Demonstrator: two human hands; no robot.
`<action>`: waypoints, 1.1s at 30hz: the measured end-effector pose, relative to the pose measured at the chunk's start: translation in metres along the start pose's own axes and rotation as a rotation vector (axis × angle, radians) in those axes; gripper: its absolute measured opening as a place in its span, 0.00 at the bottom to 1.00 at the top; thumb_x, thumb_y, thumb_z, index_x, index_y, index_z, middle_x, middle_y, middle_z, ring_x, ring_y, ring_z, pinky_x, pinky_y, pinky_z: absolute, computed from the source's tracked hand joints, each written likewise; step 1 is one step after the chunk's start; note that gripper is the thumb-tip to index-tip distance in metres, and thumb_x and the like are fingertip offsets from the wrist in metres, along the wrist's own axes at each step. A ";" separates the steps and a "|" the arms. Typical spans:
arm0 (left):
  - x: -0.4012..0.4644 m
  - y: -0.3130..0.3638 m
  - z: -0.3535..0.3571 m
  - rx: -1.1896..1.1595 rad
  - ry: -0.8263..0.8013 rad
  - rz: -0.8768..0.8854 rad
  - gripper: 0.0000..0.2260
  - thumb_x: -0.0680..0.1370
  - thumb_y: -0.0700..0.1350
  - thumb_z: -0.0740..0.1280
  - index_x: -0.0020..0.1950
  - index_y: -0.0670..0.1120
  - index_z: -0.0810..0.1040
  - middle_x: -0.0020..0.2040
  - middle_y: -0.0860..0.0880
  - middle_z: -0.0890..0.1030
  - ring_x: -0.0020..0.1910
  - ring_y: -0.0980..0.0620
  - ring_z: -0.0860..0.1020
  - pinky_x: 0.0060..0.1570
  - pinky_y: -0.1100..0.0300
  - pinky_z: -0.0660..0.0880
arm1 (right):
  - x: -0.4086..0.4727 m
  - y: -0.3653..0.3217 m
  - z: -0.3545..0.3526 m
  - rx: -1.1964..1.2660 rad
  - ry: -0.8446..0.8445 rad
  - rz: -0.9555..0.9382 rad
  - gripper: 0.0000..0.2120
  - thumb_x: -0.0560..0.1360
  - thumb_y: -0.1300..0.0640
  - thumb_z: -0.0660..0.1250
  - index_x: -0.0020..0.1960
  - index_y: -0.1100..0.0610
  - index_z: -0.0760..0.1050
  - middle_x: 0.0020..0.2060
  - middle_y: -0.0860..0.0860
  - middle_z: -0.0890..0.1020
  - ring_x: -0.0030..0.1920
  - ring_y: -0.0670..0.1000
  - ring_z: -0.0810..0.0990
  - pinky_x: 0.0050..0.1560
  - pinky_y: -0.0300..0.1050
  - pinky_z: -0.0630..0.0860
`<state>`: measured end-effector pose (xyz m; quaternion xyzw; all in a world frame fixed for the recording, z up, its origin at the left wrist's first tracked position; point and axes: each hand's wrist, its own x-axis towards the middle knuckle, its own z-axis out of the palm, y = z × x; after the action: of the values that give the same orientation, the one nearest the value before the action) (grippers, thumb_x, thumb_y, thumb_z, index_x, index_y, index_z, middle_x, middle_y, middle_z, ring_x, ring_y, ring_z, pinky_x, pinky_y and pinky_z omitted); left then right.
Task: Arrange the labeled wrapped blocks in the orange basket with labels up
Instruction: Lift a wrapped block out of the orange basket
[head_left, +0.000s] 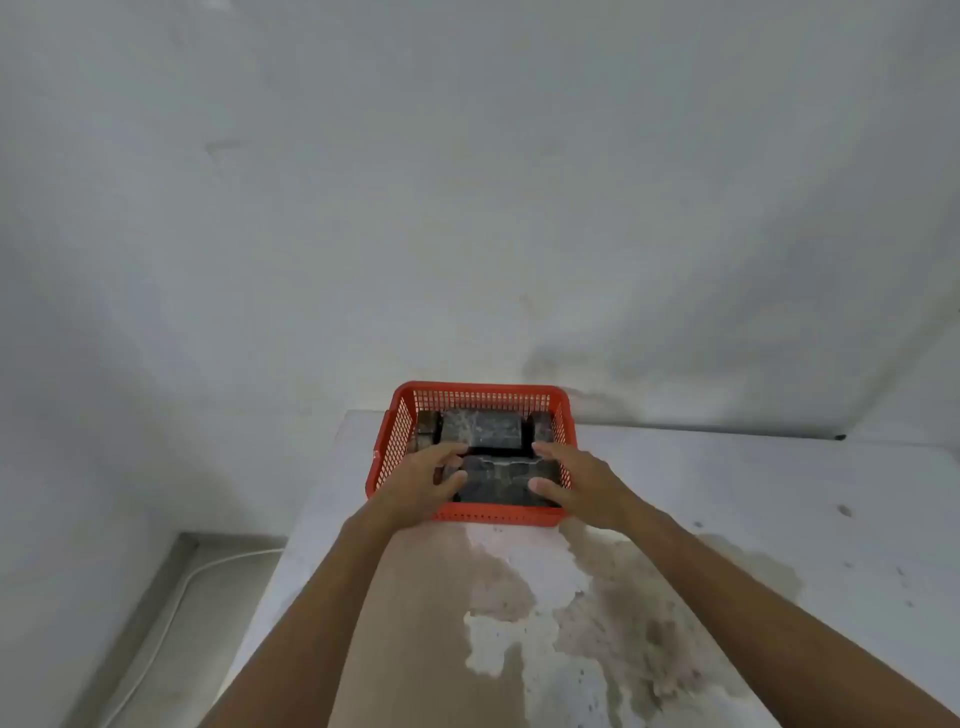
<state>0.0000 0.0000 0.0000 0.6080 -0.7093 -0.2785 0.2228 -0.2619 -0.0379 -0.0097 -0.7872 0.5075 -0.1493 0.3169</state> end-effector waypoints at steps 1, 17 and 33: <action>0.005 -0.007 0.003 -0.009 -0.015 -0.016 0.20 0.80 0.49 0.63 0.72 0.49 0.69 0.65 0.50 0.78 0.64 0.52 0.75 0.62 0.57 0.73 | 0.006 0.004 0.006 -0.017 0.005 0.015 0.29 0.77 0.41 0.65 0.74 0.50 0.65 0.71 0.49 0.73 0.67 0.52 0.74 0.66 0.52 0.72; 0.086 -0.086 0.059 -0.027 -0.146 -0.164 0.28 0.77 0.55 0.67 0.75 0.47 0.66 0.70 0.47 0.70 0.68 0.47 0.70 0.67 0.52 0.70 | 0.082 0.064 0.045 -0.562 -0.094 0.095 0.39 0.73 0.27 0.54 0.78 0.48 0.57 0.75 0.50 0.65 0.76 0.54 0.60 0.75 0.62 0.35; 0.087 -0.093 0.073 -0.219 0.062 -0.127 0.09 0.77 0.56 0.67 0.51 0.57 0.69 0.49 0.55 0.79 0.50 0.56 0.79 0.50 0.52 0.80 | 0.088 0.068 0.047 -0.414 0.046 0.013 0.28 0.66 0.29 0.67 0.57 0.42 0.62 0.59 0.49 0.77 0.64 0.55 0.73 0.75 0.56 0.42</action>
<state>0.0070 -0.0863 -0.1181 0.6322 -0.6273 -0.3489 0.2917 -0.2448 -0.1195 -0.0968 -0.8285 0.5397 -0.0578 0.1377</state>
